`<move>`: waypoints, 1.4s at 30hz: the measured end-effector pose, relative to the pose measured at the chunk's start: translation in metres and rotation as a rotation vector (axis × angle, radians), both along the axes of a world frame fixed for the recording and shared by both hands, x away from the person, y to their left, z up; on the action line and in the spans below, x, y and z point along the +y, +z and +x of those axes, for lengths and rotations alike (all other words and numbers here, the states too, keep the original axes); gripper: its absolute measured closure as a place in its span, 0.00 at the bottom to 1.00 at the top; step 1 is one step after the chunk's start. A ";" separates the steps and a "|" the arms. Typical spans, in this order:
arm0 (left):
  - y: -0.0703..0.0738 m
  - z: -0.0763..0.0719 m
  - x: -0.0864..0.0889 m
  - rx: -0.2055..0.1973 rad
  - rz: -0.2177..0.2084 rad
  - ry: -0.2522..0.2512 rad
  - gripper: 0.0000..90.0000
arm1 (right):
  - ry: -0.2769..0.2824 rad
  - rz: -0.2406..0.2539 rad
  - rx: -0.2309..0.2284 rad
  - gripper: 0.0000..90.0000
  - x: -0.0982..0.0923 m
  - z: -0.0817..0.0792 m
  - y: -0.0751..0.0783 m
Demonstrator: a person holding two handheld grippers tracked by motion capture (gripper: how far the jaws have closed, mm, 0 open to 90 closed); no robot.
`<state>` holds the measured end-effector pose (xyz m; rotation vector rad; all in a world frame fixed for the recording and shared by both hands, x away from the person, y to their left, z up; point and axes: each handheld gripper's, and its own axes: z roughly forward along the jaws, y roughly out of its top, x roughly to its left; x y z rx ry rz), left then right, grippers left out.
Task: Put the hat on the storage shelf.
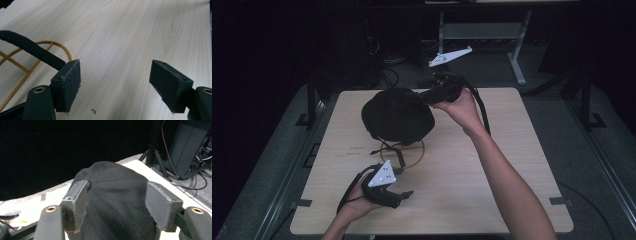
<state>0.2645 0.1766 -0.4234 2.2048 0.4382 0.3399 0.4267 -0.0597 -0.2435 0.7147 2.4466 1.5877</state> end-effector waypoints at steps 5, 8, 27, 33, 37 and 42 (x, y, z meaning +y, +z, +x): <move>0.000 -0.001 -0.001 -0.003 0.002 -0.009 0.27 | -0.015 -0.006 0.019 0.31 -0.015 -0.004 -0.003; 0.000 -0.001 -0.002 -0.003 0.009 -0.010 0.27 | -0.013 -0.010 0.029 0.31 -0.019 -0.005 -0.004; -0.002 -0.001 -0.002 -0.002 0.011 -0.007 0.27 | -0.043 -0.009 0.048 0.26 -0.057 -0.015 -0.014; -0.004 -0.001 -0.003 -0.002 0.013 -0.007 0.27 | -0.053 -0.011 0.059 0.26 -0.069 -0.018 -0.022; -0.004 -0.001 -0.002 -0.005 0.020 -0.010 0.27 | -0.068 -0.008 0.069 0.25 -0.080 -0.021 -0.027; -0.004 -0.002 -0.003 0.000 0.014 -0.005 0.27 | -0.079 -0.011 0.070 0.25 -0.090 -0.023 -0.031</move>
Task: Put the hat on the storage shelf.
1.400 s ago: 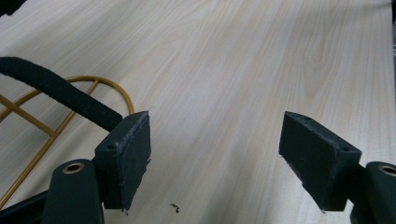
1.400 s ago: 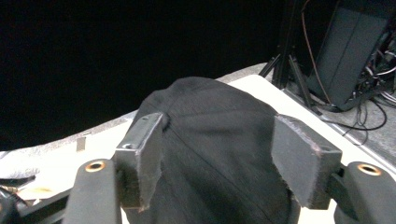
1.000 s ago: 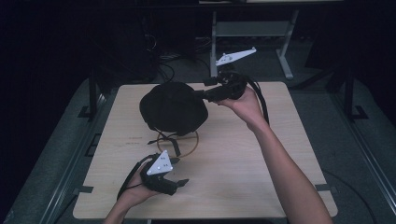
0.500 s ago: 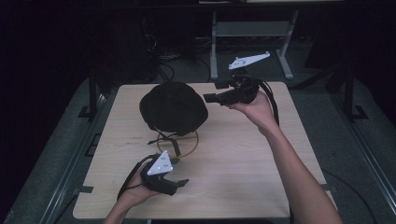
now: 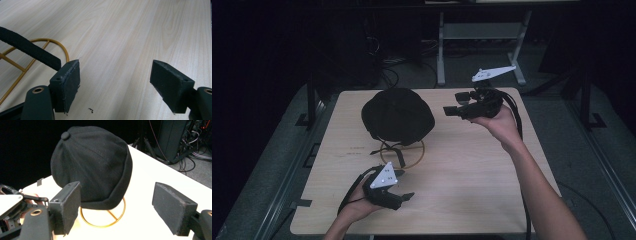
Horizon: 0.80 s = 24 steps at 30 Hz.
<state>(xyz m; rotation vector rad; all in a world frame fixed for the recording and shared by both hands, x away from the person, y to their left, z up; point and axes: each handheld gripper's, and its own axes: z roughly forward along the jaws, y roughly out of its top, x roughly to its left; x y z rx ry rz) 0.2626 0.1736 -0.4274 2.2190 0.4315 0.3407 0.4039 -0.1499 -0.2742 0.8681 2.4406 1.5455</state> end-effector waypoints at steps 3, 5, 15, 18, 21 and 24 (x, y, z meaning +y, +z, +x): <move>0.000 0.000 0.000 -0.001 0.002 0.000 0.27 | -0.004 -0.001 -0.002 0.25 -0.004 -0.001 -0.002; 0.000 0.000 0.000 -0.002 0.003 -0.001 0.27 | -0.011 -0.008 0.005 0.24 -0.010 -0.003 -0.005; 0.000 0.000 0.000 -0.007 0.010 -0.006 0.27 | -0.027 -0.007 0.015 0.23 -0.026 -0.008 -0.013; 0.000 0.000 0.000 -0.007 0.011 -0.004 0.27 | -0.031 -0.006 0.019 0.23 -0.030 -0.009 -0.014; 0.000 -0.001 0.000 -0.005 0.011 -0.004 0.27 | -0.034 -0.015 0.022 0.23 -0.035 -0.012 -0.018; 0.000 0.000 0.001 -0.005 0.008 -0.004 0.27 | -0.035 -0.021 0.025 0.23 -0.038 -0.014 -0.020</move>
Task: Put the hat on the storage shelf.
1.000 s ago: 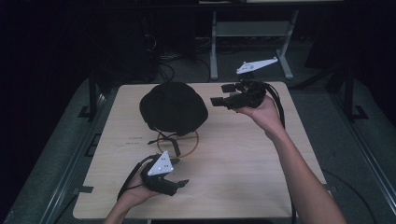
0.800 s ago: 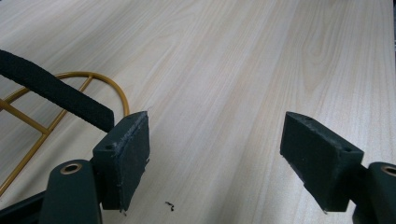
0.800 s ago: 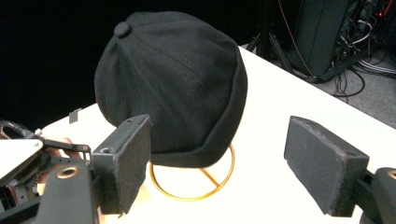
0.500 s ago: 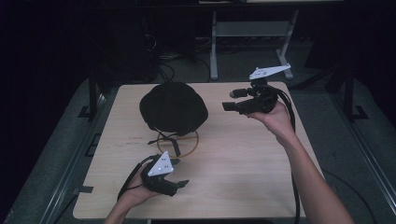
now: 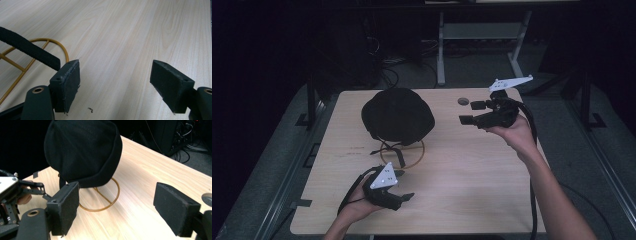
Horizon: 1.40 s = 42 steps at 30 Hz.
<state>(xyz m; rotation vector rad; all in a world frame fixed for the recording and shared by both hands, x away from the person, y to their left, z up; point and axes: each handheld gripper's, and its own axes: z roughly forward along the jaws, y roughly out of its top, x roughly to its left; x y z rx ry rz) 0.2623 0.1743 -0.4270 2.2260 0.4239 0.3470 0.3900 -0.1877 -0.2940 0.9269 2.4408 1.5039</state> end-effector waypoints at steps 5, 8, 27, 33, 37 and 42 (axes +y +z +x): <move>0.000 0.000 0.000 0.001 -0.001 0.001 0.27 | -0.014 0.004 0.003 0.22 -0.008 -0.004 -0.004; 0.000 0.000 0.000 0.002 0.000 0.001 0.27 | -0.022 0.006 0.010 0.22 -0.014 -0.005 -0.007; 0.000 0.000 0.001 0.007 -0.011 0.009 0.26 | -0.056 -0.001 0.046 0.20 -0.041 -0.016 -0.029; 0.000 0.000 0.001 0.007 -0.009 0.010 0.26 | -0.065 0.001 0.050 0.20 -0.048 -0.019 -0.035; 0.000 0.000 0.001 0.007 -0.008 0.010 0.26 | -0.070 0.000 0.061 0.20 -0.053 -0.022 -0.040; 0.000 0.000 0.001 0.008 -0.009 0.013 0.26 | -0.079 0.003 0.070 0.20 -0.060 -0.024 -0.046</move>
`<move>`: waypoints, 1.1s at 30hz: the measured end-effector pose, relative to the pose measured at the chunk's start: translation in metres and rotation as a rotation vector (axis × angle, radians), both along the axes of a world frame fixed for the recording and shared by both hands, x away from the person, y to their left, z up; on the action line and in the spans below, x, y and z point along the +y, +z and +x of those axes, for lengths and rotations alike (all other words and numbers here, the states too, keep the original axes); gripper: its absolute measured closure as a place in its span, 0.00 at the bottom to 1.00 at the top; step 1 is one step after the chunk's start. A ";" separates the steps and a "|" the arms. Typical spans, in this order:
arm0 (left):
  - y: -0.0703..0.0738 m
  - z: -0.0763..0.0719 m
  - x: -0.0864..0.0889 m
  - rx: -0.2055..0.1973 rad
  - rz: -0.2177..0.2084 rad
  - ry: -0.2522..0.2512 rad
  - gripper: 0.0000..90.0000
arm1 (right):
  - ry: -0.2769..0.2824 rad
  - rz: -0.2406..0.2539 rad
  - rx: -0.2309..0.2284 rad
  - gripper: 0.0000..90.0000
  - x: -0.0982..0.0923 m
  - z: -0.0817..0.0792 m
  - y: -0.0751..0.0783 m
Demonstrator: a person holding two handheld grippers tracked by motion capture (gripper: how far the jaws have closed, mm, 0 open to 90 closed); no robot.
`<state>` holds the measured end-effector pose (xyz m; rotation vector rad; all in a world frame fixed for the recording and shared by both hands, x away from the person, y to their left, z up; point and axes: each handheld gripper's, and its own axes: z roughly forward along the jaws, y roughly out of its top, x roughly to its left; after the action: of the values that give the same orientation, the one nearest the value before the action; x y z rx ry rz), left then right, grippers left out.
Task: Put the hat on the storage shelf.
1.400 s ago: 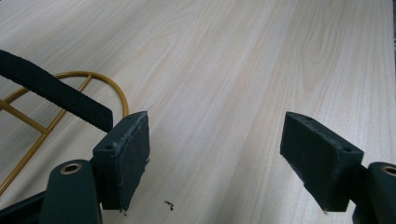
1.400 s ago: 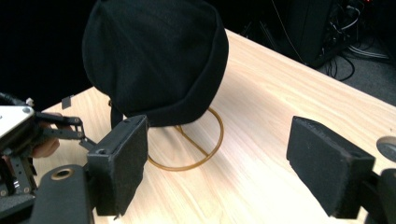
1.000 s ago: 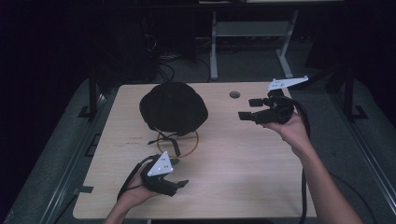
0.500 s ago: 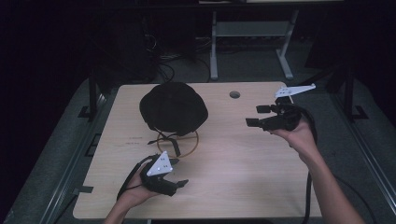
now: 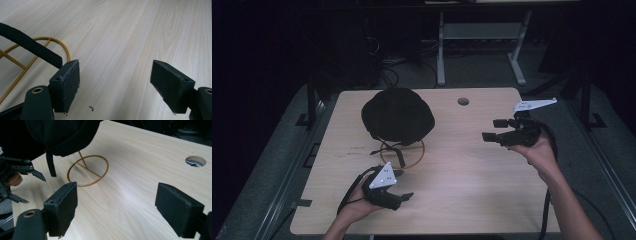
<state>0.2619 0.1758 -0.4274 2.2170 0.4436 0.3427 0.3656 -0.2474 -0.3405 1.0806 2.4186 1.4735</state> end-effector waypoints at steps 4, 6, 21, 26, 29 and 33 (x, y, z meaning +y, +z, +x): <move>0.000 0.000 0.000 0.000 -0.002 0.001 0.26 | -0.009 0.005 0.008 0.20 -0.005 -0.003 -0.005; 0.000 0.000 0.000 0.000 0.001 0.000 0.26 | -0.010 0.007 0.018 0.20 -0.007 -0.004 -0.008; -0.001 0.001 0.000 0.002 0.006 0.003 0.26 | -0.034 0.011 0.057 0.20 -0.024 -0.014 -0.029; -0.002 0.001 -0.001 0.004 0.009 0.001 0.26 | -0.040 0.017 0.061 0.20 -0.029 -0.018 -0.035; -0.002 0.000 -0.001 0.005 0.013 0.002 0.26 | -0.048 0.013 0.076 0.20 -0.033 -0.022 -0.042; -0.002 0.000 -0.001 0.002 0.005 0.004 0.26 | -0.051 0.013 0.081 0.20 -0.035 -0.025 -0.046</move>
<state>0.2624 0.1747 -0.4296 2.2219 0.4485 0.3442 0.3403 -0.2825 -0.3866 1.2178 2.4183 1.4592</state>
